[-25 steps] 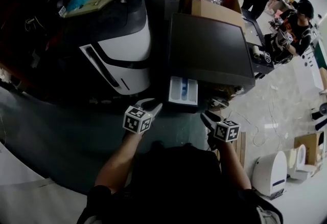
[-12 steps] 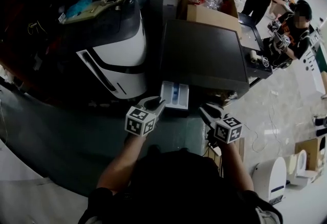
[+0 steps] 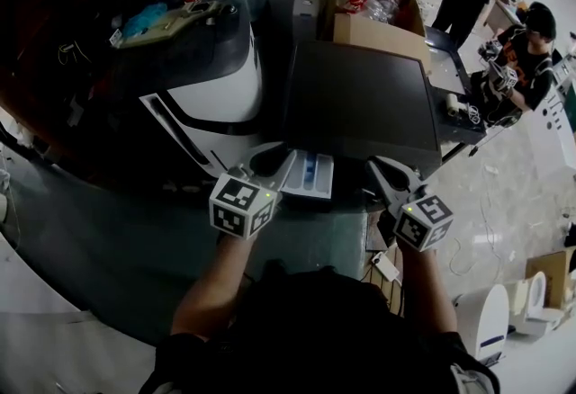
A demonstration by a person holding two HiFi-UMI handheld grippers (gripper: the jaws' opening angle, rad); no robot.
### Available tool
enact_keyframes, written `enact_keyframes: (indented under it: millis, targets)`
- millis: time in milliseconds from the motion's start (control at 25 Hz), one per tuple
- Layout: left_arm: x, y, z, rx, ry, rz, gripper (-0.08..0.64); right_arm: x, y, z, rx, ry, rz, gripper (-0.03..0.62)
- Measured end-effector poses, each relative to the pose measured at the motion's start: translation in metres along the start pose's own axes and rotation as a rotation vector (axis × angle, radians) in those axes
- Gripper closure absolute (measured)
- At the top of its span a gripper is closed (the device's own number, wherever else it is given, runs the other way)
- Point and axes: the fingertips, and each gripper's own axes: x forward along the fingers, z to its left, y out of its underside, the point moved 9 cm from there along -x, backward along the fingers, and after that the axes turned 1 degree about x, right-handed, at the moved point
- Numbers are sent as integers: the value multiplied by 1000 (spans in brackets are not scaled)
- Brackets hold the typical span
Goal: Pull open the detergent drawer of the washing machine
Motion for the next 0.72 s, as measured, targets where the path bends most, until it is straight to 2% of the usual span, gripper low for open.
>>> enact_keyframes:
  millis: [80, 200, 320, 440, 720]
  targets:
    - [-1, -14, 0, 10, -13, -24, 497, -6, -14, 2, -6, 8, -45, 589]
    - [2, -28, 2, 20, -31, -67, 502, -13, -26, 1, -67, 32, -87, 589]
    - [11, -30, 3, 22, -28, -85, 505, -17, -31, 0, -114, 15, -123, 589]
    - [21, -25, 3, 13, -23, -80, 505, -19, -29, -6, -88, 21, -143, 590]
    - [34, -21, -4, 2, 0, -73, 509, -20, -12, -16, -90, 23, -88, 591]
